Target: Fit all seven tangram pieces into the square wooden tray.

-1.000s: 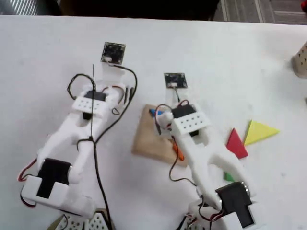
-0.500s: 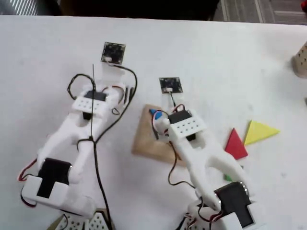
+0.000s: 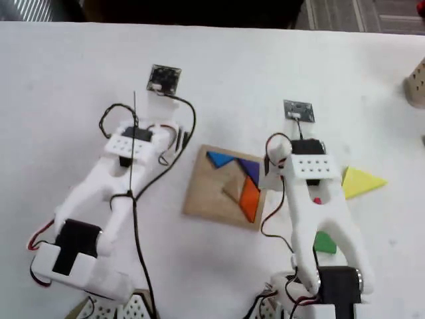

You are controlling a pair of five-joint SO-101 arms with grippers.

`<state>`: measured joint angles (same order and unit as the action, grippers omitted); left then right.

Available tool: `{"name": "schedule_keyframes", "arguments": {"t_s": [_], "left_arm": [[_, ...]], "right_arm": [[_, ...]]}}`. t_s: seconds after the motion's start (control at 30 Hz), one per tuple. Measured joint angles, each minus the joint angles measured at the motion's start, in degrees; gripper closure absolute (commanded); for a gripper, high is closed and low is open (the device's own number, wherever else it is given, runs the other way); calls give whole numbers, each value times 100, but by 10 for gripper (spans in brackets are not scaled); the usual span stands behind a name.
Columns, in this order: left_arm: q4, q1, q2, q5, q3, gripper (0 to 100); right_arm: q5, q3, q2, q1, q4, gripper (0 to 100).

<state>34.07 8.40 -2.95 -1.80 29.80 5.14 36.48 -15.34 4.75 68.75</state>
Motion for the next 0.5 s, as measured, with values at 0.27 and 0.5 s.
{"name": "schedule_keyframes", "arguments": {"t_s": [0.27,0.5], "left_arm": [[1055,580,440,35,0,980],[1284,1811,985,44,563,978]], "right_arm": [[-949,1002,-730,-1292,-123,981],[-1811,1899,-1451,-2673,-264,981]]}}
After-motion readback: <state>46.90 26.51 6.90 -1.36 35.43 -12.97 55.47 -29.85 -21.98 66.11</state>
